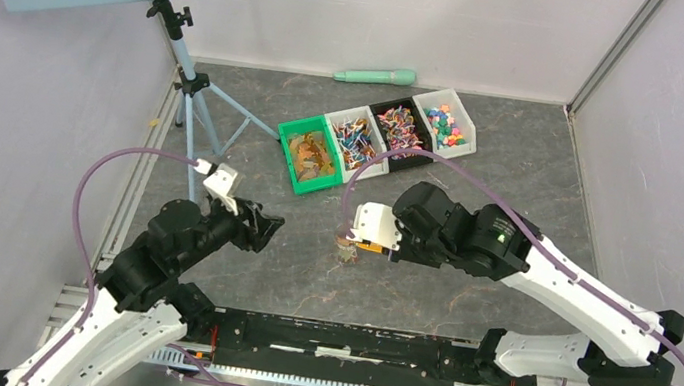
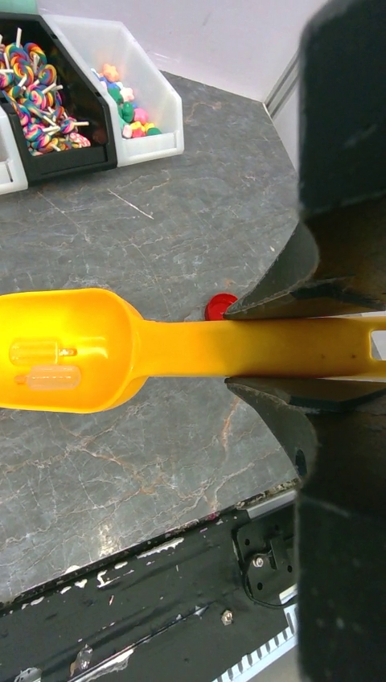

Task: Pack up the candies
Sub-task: Adjust the spatula.

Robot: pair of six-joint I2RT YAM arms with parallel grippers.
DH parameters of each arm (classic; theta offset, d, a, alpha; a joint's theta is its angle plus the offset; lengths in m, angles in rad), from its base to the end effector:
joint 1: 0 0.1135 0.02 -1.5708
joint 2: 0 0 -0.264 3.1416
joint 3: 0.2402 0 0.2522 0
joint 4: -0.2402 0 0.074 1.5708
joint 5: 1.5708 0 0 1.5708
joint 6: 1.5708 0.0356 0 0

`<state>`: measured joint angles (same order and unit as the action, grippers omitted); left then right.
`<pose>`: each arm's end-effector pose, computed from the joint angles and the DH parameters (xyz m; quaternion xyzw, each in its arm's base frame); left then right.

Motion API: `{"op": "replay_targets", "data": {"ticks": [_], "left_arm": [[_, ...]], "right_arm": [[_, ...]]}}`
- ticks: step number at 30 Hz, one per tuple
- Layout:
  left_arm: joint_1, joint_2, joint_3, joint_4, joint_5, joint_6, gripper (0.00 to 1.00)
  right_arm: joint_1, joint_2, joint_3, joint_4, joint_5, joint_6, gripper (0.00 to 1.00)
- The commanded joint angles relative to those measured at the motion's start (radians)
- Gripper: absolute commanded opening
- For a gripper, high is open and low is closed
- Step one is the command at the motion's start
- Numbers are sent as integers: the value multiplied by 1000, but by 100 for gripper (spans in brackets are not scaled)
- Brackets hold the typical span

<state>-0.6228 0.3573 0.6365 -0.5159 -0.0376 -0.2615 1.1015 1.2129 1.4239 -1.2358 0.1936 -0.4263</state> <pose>0.0805 -0.0562 0.3053 0.1297 0.7748 -0.2513 0.5654 0.1016 0.1851 0.3776 -0.6442 0.7102 0.0011 0.2840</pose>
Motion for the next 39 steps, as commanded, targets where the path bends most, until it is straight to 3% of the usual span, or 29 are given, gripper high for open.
{"op": "replay_targets", "data": {"ticks": [1, 7, 12, 19, 28, 39], "left_arm": [[4, 58, 7, 106, 106, -62, 63], [6, 121, -7, 176, 152, -94, 49], [4, 218, -32, 300, 239, -143, 27], [-7, 392, -50, 537, 344, -205, 14], [-66, 601, -51, 789, 393, -237, 9], [-128, 743, -27, 862, 391, -231, 6]], "right_arm": [[26, 16, 40, -18, 53, 38, 0], [40, 39, 55, -18, 65, 47, 0], [44, 53, 40, -18, 85, 52, 0], [47, 61, 73, -19, 77, 57, 0], [57, 81, 94, -18, 61, 60, 0], [64, 90, 108, -18, 60, 54, 0]]}}
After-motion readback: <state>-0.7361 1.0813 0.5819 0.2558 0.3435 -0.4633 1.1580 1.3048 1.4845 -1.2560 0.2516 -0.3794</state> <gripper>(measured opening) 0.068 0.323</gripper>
